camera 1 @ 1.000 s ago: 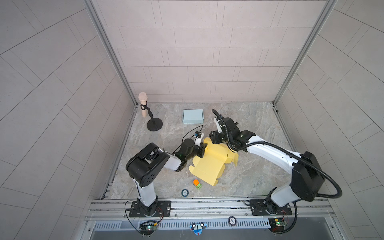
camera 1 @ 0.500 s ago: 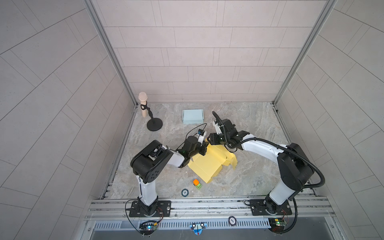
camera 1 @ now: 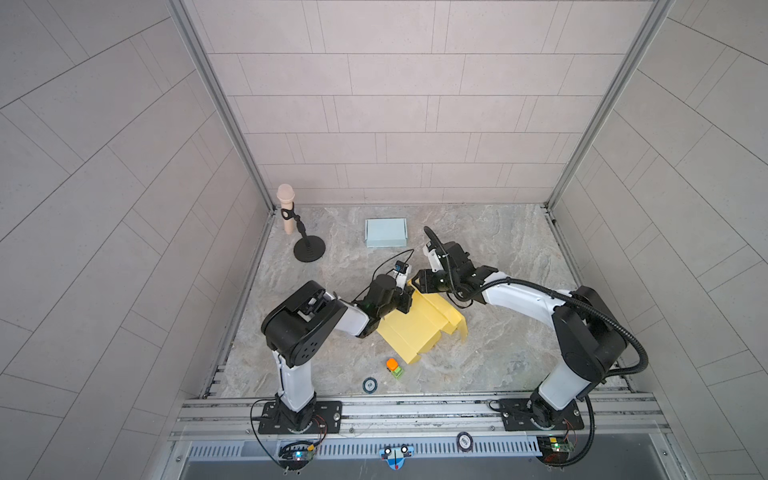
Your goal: Fold the paper box
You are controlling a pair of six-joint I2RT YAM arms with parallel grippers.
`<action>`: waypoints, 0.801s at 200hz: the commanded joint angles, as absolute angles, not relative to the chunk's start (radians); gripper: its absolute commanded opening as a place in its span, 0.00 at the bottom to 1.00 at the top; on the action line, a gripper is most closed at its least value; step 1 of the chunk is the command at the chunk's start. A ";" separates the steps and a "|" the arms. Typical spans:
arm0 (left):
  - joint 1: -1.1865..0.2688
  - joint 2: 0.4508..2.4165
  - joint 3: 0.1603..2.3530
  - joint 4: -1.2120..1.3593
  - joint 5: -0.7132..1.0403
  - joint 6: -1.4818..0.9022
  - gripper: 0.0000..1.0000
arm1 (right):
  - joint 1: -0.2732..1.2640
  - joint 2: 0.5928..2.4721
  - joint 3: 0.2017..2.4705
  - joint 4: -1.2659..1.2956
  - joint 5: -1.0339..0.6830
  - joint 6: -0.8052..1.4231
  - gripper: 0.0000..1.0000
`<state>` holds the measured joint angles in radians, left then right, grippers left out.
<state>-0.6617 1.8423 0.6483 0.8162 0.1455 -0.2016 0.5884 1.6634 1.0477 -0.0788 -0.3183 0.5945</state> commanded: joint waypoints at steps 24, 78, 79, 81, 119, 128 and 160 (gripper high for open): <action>-0.666 1.849 0.646 0.827 0.118 -0.198 0.16 | 0.606 1.657 1.028 -0.120 -0.302 0.621 0.47; -0.665 1.871 0.649 0.829 0.105 -0.206 0.25 | 0.622 1.656 1.017 -0.115 -0.281 0.638 0.46; -0.665 1.871 0.649 0.828 0.105 -0.206 0.25 | 0.623 1.656 1.016 -0.115 -0.280 0.638 0.46; -0.665 1.871 0.649 0.828 0.103 -0.206 0.25 | 0.624 1.657 1.018 -0.115 -0.281 0.639 0.46; -0.665 1.888 0.649 0.819 0.094 -0.218 0.27 | 0.630 1.654 1.024 -0.127 -0.258 0.643 0.46; -0.665 1.894 0.647 0.828 0.091 -0.223 0.28 | 0.631 1.651 1.023 -0.129 -0.253 0.644 0.46; -0.664 1.903 0.656 0.836 0.083 -0.219 0.26 | 0.632 1.652 1.010 -0.122 -0.249 0.655 0.45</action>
<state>-0.6643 1.8828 0.6483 0.8192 0.1104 -0.2131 0.6235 1.6623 1.0409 -0.0723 -0.2790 0.6319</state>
